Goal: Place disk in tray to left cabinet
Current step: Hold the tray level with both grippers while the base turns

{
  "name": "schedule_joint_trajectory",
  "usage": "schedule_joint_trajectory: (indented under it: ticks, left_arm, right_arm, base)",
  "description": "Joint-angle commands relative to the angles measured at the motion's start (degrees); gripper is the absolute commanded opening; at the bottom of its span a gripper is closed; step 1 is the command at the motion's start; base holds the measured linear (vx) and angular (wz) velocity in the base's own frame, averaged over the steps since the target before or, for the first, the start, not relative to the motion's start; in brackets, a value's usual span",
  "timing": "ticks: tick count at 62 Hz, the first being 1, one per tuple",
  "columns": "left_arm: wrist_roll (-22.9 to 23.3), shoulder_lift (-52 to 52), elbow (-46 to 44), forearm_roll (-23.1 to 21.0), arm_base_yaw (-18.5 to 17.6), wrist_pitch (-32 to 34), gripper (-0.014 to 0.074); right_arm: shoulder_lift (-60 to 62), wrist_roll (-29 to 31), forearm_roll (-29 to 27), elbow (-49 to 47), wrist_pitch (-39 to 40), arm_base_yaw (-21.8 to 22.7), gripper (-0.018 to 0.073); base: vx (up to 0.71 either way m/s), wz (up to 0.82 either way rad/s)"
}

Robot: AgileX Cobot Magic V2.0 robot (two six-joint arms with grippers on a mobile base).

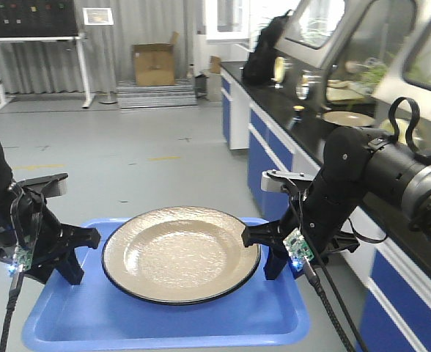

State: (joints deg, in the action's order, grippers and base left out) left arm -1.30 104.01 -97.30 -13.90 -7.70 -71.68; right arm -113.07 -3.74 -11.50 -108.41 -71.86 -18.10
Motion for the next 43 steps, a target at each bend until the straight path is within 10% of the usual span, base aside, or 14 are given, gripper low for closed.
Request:
schedule_joint_trajectory:
  ticks: [1, 43]
  left_arm:
    - [-0.9, -3.5, -2.0, 0.0, -0.2, -0.1, -0.0001]
    - [-0.9, -3.5, -2.0, 0.0, -0.2, -0.1, -0.0001]
  right_arm:
    - [4.0, 1.2, 0.8, -2.2, 1.8, 0.4, -0.0004]
    - [4.0, 1.2, 0.8, -2.2, 1.8, 0.4, -0.0004]
  base:
    - [0.32, 0.4]
    - [0.42, 0.36]
